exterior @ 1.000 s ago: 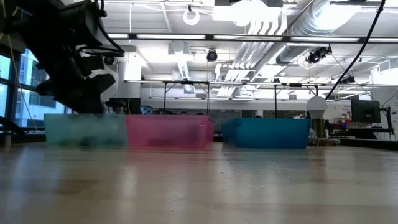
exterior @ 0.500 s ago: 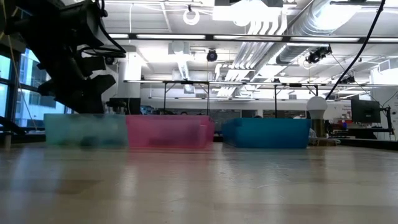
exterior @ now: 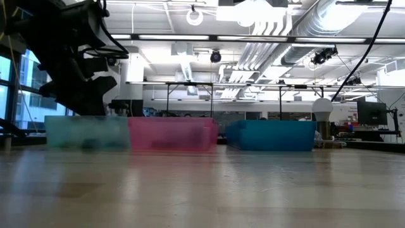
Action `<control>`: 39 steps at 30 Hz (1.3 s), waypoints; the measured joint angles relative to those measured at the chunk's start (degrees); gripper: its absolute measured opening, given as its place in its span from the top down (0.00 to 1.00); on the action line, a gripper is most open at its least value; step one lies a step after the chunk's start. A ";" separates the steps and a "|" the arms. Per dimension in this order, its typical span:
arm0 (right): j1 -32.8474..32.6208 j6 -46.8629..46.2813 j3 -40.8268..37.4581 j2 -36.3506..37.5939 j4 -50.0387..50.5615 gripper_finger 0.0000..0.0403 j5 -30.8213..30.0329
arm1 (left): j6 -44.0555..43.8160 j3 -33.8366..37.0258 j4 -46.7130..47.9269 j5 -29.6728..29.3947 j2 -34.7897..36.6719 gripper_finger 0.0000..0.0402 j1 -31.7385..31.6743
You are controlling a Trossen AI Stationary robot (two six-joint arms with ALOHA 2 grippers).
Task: Pick & Place Office items
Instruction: Put the light purple hourglass into the green bin, then return to Home Position
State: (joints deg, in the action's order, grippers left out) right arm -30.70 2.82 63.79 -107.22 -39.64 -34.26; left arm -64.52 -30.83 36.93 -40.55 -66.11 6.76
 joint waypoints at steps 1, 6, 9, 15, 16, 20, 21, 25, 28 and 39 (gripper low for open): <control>0.00 0.01 0.00 0.00 0.00 0.09 0.00 | 0.03 0.00 0.04 0.01 0.14 0.54 0.07; 0.00 0.01 0.00 -0.02 0.02 0.09 0.03 | 0.73 0.00 -0.06 0.87 1.01 0.52 0.11; 0.00 0.00 0.00 -0.02 0.04 0.09 0.05 | 1.48 0.00 0.04 1.21 1.83 0.46 0.12; 0.00 0.01 0.00 -0.02 0.04 0.09 0.09 | 3.26 0.00 -0.07 2.38 4.12 0.32 0.15; 0.00 0.01 0.00 -0.02 0.04 0.09 0.09 | 3.52 0.00 -0.06 2.53 4.62 0.31 0.15; 0.00 0.01 0.00 -0.02 0.04 0.09 0.07 | 5.77 0.00 -0.11 2.79 7.45 0.29 0.15; 0.00 -0.01 0.00 -0.02 0.04 0.09 0.07 | 6.33 0.00 -0.09 2.79 8.27 0.29 0.15; 0.00 0.01 0.00 -0.02 0.04 0.09 0.06 | 9.03 0.00 -0.08 2.75 11.79 0.29 0.13; 0.00 0.01 0.00 -0.02 0.04 0.09 0.09 | 11.21 0.00 -0.09 2.70 14.61 0.29 0.13; 0.00 0.21 0.00 -0.02 0.04 0.09 -0.24 | 15.08 -0.23 -1.52 2.89 26.61 0.29 -0.31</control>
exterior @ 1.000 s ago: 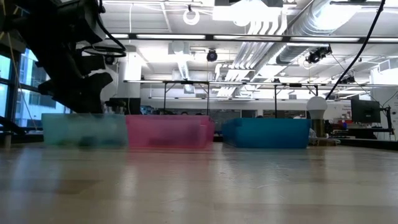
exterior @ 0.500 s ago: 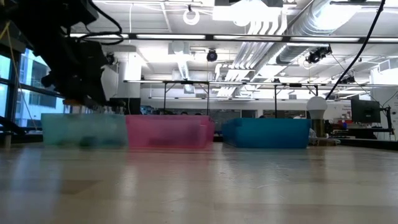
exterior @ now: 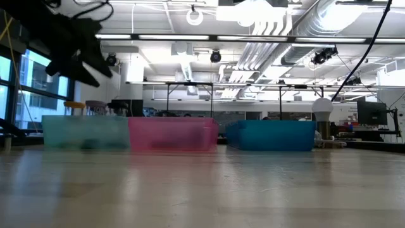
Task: Pick & Place Office items
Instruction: Return to Home Position
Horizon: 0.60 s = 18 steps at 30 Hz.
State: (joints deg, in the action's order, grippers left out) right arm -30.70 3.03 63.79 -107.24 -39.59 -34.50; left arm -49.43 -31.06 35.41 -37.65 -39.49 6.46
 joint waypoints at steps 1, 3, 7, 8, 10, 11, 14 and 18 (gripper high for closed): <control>0.00 0.00 0.00 0.00 0.00 0.09 0.06 | 0.00 -0.27 -0.43 0.66 1.45 0.29 0.14; 0.00 0.06 0.00 0.00 0.00 0.09 0.13 | 0.09 -0.64 -2.20 3.14 4.39 0.29 0.33; -0.02 0.10 0.00 0.00 0.00 0.09 0.09 | 0.14 -0.69 -7.20 8.63 9.87 0.29 1.18; -0.04 0.04 0.00 0.00 -0.02 0.09 -0.24 | 0.91 -0.69 -8.25 10.01 10.91 0.29 1.53; -0.08 -0.41 0.00 0.00 -0.03 0.09 -2.20 | 3.15 -0.69 -9.97 13.20 12.55 0.29 2.42; -0.35 -0.39 0.00 0.08 0.00 0.09 -3.77 | 4.19 -0.69 -10.62 15.04 13.17 0.29 2.89; -1.52 2.09 0.01 0.48 -0.11 0.09 -11.10 | 7.16 -0.69 -12.79 18.03 14.40 0.29 4.32; -4.89 7.68 0.02 1.67 -0.22 0.09 -23.27 | 11.67 -0.69 -13.81 19.31 15.24 0.29 6.32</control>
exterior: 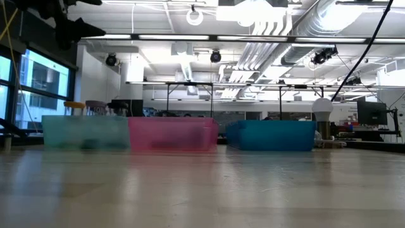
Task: Pick & Place Office items
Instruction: Return to Home Position
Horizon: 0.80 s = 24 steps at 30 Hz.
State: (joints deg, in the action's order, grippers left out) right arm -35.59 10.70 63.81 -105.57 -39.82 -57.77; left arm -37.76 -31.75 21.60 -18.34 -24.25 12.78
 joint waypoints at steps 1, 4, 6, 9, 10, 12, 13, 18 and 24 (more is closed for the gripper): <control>-0.77 1.01 0.05 0.10 -0.23 0.09 -2.35 | 0.95 0.00 0.02 0.01 0.06 0.29 0.37; -3.25 6.02 -0.04 1.09 0.23 0.09 -9.80 | 3.85 0.00 0.11 0.00 -0.01 0.29 1.12; -4.11 7.79 0.07 1.67 -1.33 0.09 -14.60 | 4.95 0.00 0.14 -0.04 -0.11 0.29 1.58; -5.70 12.63 0.02 1.95 -4.99 0.09 -24.21 | 6.08 0.00 0.14 -0.98 -0.11 0.33 2.15; -5.93 14.53 0.02 2.03 -6.17 0.09 -26.89 | 6.49 0.00 0.14 -1.55 -0.11 0.35 2.28; -6.63 17.25 0.02 2.17 -7.68 0.09 -30.69 | 7.19 0.00 0.10 -2.44 -0.11 0.40 2.55; -6.91 17.87 0.02 2.17 -7.83 0.09 -31.53 | 7.73 0.00 0.05 -2.83 -0.11 0.43 2.55; -7.19 18.05 0.02 2.17 -7.82 0.09 -32.11 | 10.57 0.00 0.05 -2.95 -0.11 0.63 2.55; -7.02 21.07 0.00 2.55 -9.10 0.28 -32.11 | 17.16 0.00 0.10 -3.46 -0.11 0.92 2.55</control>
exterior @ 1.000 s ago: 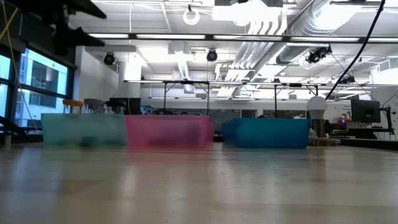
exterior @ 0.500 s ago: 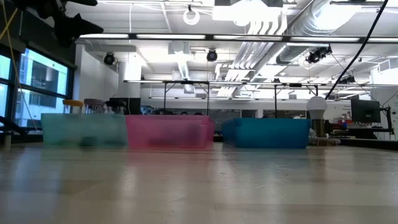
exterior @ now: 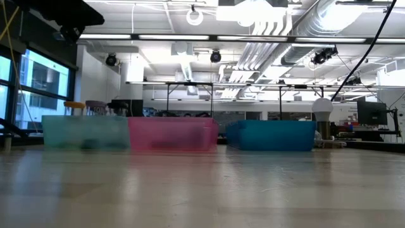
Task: Pick & Place Office items
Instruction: Return to Home Position
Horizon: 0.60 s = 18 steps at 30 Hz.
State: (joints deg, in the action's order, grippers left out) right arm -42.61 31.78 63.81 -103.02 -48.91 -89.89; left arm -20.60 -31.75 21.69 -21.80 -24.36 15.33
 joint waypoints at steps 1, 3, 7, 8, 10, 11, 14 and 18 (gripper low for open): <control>0.16 0.90 0.00 0.25 -0.81 0.34 -0.03 | 2.34 0.00 0.04 -1.72 0.00 0.96 0.00; 0.33 2.45 0.00 1.15 -1.25 0.50 0.02 | 7.01 0.00 0.36 -6.54 0.22 0.98 0.00; 0.76 3.20 0.00 4.20 1.23 0.89 0.30 | 15.49 0.00 0.31 -12.24 1.25 1.00 0.07; 1.01 3.71 0.00 4.88 2.42 0.94 0.50 | 17.34 0.00 0.23 -12.88 1.70 1.00 0.07; 1.14 4.10 -0.04 6.55 5.16 0.97 2.24 | 20.41 0.00 0.00 -13.07 3.00 1.00 0.07; 1.16 4.37 -0.06 7.79 6.53 0.98 3.35 | 21.89 0.00 -0.27 -13.07 3.68 1.00 0.06; 1.73 4.51 -0.04 12.33 13.41 0.99 7.62 | 25.98 0.00 -1.37 -13.86 6.52 1.00 0.07; 3.19 -6.28 -2.20 22.89 30.13 1.00 13.87 | 26.93 -0.02 -3.33 -17.97 11.23 1.00 -1.12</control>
State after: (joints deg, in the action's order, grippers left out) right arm -39.42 25.50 61.61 -80.13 -18.78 -76.02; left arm 6.33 -31.76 18.36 -39.77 -13.13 14.21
